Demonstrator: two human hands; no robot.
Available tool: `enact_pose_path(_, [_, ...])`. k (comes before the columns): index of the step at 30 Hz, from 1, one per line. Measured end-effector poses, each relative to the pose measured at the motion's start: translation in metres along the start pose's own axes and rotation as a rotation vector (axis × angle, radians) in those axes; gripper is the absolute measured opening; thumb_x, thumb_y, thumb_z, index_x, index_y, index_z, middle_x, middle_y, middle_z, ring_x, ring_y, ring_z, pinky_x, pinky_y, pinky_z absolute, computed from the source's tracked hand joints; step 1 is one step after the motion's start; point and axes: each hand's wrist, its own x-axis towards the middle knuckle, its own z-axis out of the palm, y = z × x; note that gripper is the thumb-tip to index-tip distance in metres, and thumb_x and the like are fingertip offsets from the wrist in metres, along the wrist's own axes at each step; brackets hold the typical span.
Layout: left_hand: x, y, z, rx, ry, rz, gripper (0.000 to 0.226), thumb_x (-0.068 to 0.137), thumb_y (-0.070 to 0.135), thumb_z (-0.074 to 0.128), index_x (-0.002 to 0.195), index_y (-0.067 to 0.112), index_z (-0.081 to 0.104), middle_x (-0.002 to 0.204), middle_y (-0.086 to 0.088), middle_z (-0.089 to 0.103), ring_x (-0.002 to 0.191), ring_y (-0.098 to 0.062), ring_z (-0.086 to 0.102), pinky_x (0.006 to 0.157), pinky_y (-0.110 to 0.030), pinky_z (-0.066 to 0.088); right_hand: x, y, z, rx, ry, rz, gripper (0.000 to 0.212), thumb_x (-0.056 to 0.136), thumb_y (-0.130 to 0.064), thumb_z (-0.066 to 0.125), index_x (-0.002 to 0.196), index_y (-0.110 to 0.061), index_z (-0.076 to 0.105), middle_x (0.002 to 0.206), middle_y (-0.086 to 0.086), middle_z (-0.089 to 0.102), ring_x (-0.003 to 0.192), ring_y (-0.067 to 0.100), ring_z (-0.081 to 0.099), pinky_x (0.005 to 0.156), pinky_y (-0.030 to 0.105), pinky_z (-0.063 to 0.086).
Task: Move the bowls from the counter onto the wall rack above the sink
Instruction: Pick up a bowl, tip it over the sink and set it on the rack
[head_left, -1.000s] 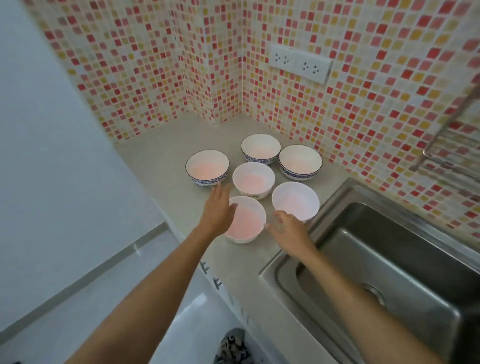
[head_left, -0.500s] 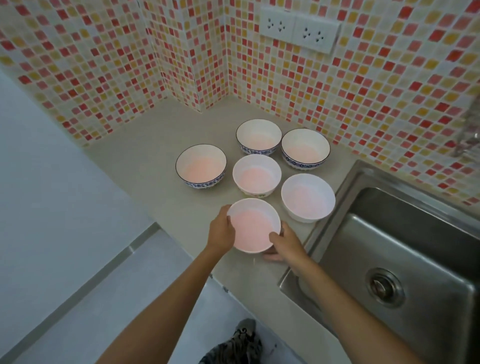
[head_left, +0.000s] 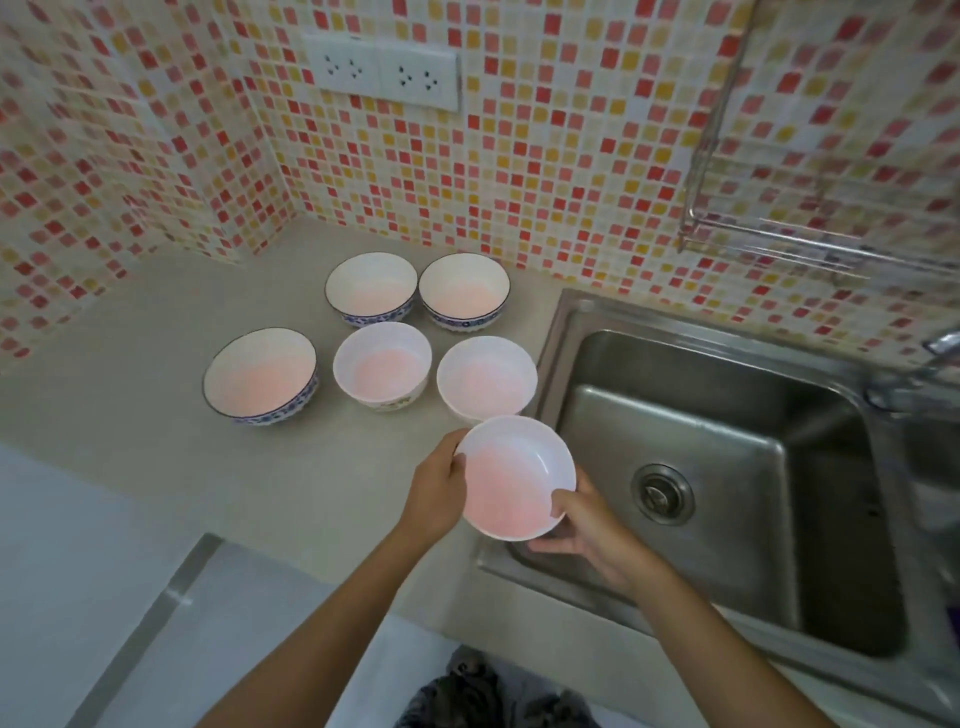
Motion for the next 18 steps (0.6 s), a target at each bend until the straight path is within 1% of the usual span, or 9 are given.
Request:
enact_pose_path(3, [0.005,0.016,0.038,-0.027,-0.088,0.000,0.037,0.096,0.008,0.036,0.126,0.022,0.053,0.118,0.002,0.059,0.105,-0.016,0.053,0.088,-0.025,0.039,-0.016,0.002,-0.036,0.075,0.084,0.018,0.067,0.069,-0.009,0.049,0.133,-0.027,0.041,0.130,0.003,0.048,0.117,0.031,0.051,0.072,0.049,0.060])
enact_pose_path(6, [0.006,0.031,0.074,-0.049,-0.169,0.009,0.028,0.099,0.019,0.039,0.120,0.024,0.056,0.115,0.003,0.061,0.105,-0.017,0.055,0.085,-0.027,0.042,-0.029,0.007,-0.072,0.176,0.171,0.039,0.058,0.081,0.002,0.042,0.132,-0.023,0.041,0.131,0.007,0.047,0.118,0.035,0.049,0.068,0.048,0.060])
enact_pose_path(9, [0.004,0.042,0.107,-0.019,-0.232,0.076,0.028,0.099,0.026,0.041,0.120,0.019,0.058,0.112,0.005,0.061,0.103,-0.014,0.056,0.084,-0.021,0.040,-0.041,0.013,-0.108,0.254,0.277,0.054,0.057,0.083,0.006,0.038,0.132,-0.022,0.042,0.130,0.009,0.046,0.116,0.036,0.049,0.061,0.044,0.060])
enact_pose_path(10, [0.002,0.041,0.118,0.023,-0.242,0.096,0.030,0.099,0.028,0.040,0.122,0.017,0.057,0.115,0.004,0.062,0.106,-0.015,0.056,0.087,-0.021,0.041,-0.045,0.016,-0.120,0.286,0.305,0.055,0.057,0.083,0.007,0.038,0.133,-0.021,0.042,0.129,0.010,0.046,0.116,0.037,0.049,0.060,0.043,0.060])
enact_pose_path(11, [0.001,0.036,0.129,0.090,-0.244,0.118,0.033,0.099,0.029,0.040,0.125,0.015,0.055,0.123,-0.001,0.061,0.113,-0.019,0.055,0.093,-0.025,0.042,-0.049,0.020,-0.132,0.323,0.328,0.054,0.057,0.083,0.007,0.038,0.133,-0.019,0.043,0.130,0.011,0.046,0.116,0.039,0.051,0.059,0.043,0.060])
enact_pose_path(12, [-0.001,0.030,0.140,0.183,-0.255,0.123,0.037,0.099,0.030,0.040,0.129,0.012,0.051,0.132,-0.007,0.056,0.122,-0.024,0.051,0.101,-0.030,0.039,-0.052,0.024,-0.143,0.354,0.348,0.053,0.057,0.083,0.007,0.038,0.134,-0.017,0.042,0.131,0.012,0.045,0.113,0.040,0.052,0.058,0.042,0.060])
enact_pose_path(14, [-0.008,0.014,0.157,0.411,-0.314,0.113,0.046,0.099,0.034,0.037,0.137,0.009,0.042,0.149,-0.011,0.036,0.138,-0.027,0.032,0.113,-0.038,0.024,-0.056,0.030,-0.163,0.385,0.380,0.056,0.057,0.083,0.006,0.040,0.136,-0.016,0.042,0.132,0.015,0.045,0.107,0.040,0.056,0.061,0.043,0.060])
enact_pose_path(16, [-0.018,0.001,0.168,0.635,-0.393,0.155,0.053,0.099,0.042,0.029,0.140,0.010,0.036,0.157,-0.009,0.016,0.145,-0.025,0.013,0.117,-0.042,0.008,-0.058,0.035,-0.179,0.414,0.399,0.065,0.057,0.083,0.005,0.043,0.136,-0.016,0.042,0.132,0.017,0.046,0.103,0.039,0.057,0.067,0.046,0.060])
enact_pose_path(18, [-0.025,-0.008,0.173,0.766,-0.416,0.202,0.071,0.093,0.056,0.009,0.145,0.012,0.027,0.159,-0.009,0.005,0.146,-0.023,0.001,0.117,-0.042,-0.002,-0.059,0.040,-0.192,0.456,0.404,0.060,0.055,0.083,0.005,0.044,0.134,-0.015,0.042,0.130,0.018,0.047,0.101,0.037,0.057,0.067,0.047,0.060])
